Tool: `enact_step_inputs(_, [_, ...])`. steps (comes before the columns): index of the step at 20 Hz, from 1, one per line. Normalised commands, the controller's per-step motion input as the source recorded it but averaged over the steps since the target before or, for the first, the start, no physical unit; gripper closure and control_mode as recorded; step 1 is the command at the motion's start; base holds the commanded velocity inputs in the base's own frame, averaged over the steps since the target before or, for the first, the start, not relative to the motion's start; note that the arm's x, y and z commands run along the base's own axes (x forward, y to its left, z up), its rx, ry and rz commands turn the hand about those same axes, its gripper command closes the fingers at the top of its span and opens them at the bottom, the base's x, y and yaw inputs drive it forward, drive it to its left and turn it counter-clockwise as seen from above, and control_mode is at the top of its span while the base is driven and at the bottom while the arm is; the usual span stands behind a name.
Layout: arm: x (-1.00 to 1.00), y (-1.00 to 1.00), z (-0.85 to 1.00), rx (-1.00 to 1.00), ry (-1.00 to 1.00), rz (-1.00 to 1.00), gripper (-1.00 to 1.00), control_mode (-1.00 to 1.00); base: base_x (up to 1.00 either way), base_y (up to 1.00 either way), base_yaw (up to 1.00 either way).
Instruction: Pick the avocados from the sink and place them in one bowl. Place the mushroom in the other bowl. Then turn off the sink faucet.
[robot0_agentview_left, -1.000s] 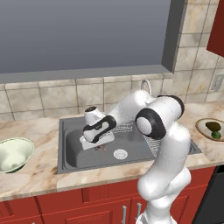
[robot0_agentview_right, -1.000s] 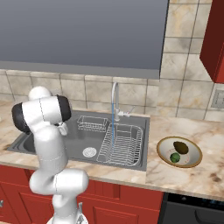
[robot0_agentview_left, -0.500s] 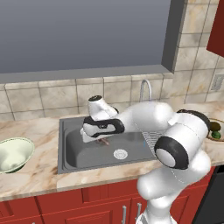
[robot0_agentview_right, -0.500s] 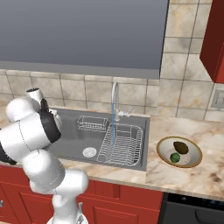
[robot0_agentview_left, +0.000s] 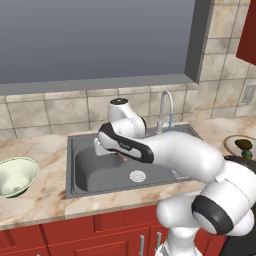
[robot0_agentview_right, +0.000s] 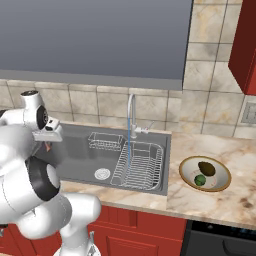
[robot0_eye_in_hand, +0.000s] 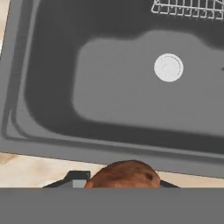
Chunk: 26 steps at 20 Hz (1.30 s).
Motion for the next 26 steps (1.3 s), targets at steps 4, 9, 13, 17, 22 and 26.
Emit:
enact_step_inputs(4, [-0.35,0.02,0.50,0.14,-0.03,0.00,1.00,-1.00,0.00,0.00,0.00])
enact_step_inputs(9, [-0.35,0.06,0.46,0.16,-0.07,0.00,1.00,-1.00,0.00,0.00,0.00])
enact_step_inputs(13, [-0.36,0.18,0.36,0.13,-0.09,0.00,1.00,-1.00,0.00,0.00,0.00])
enact_step_inputs(17, [-0.35,0.26,0.30,0.10,-0.11,0.00,1.00,-1.00,0.00,0.00,0.00])
enact_step_inputs(22, [-0.33,0.26,0.31,0.11,-0.11,0.00,1.00,-1.00,0.00,0.00,0.00])
enact_step_inputs(26, [-0.29,0.30,0.28,0.08,-0.08,0.00,1.00,-1.00,0.00,0.00,0.00])
